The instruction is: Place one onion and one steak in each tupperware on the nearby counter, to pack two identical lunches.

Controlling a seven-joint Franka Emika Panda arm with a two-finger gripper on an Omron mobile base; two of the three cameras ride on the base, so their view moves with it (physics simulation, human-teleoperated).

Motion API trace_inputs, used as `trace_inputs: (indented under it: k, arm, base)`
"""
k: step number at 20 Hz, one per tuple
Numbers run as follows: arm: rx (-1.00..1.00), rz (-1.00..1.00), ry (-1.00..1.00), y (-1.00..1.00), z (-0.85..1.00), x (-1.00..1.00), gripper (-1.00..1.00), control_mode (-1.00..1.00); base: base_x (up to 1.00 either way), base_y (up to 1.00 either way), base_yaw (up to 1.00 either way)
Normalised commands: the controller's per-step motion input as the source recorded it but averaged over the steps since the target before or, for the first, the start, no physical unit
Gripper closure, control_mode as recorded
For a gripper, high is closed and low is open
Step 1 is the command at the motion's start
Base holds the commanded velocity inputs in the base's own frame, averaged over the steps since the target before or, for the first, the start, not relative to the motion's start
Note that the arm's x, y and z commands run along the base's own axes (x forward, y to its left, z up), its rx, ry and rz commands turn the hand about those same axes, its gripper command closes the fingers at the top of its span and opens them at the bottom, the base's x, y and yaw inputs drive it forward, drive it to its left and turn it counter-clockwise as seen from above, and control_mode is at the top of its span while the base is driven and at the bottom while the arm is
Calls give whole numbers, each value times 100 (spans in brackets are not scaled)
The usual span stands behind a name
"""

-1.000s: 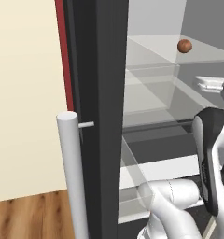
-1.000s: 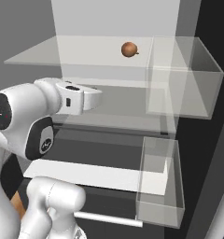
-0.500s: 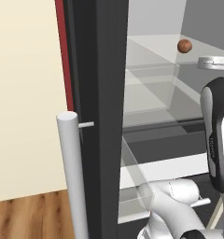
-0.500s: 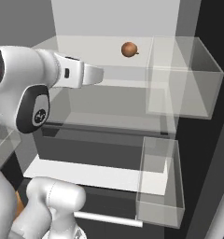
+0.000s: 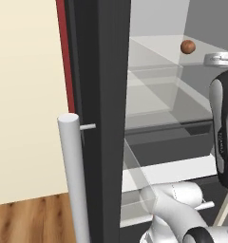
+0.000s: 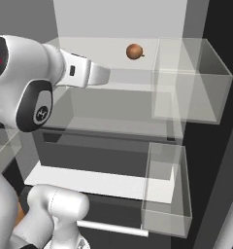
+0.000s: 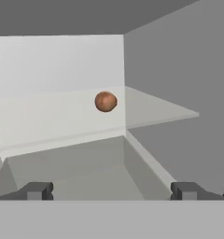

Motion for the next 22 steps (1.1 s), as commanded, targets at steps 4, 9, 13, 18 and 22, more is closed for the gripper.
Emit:
trace_inputs:
  k: [4,9,13,18,22]
  arm:
    - [0,0,7,-9,-1,44,-100,-100]
    - [0,0,10,-13,-2,53,-100,-100]
    - [3,0,6,-14,0,49,-100,-100]
    - [5,0,1,-19,-1,42,-100,-100]
    - [3,0,0,-4,-11,40,-100,-100]
  base:
    - [0,0,0]
    - [0,0,0]
    - [0,0,0]
    - [0,0,0]
    - [0,0,0]
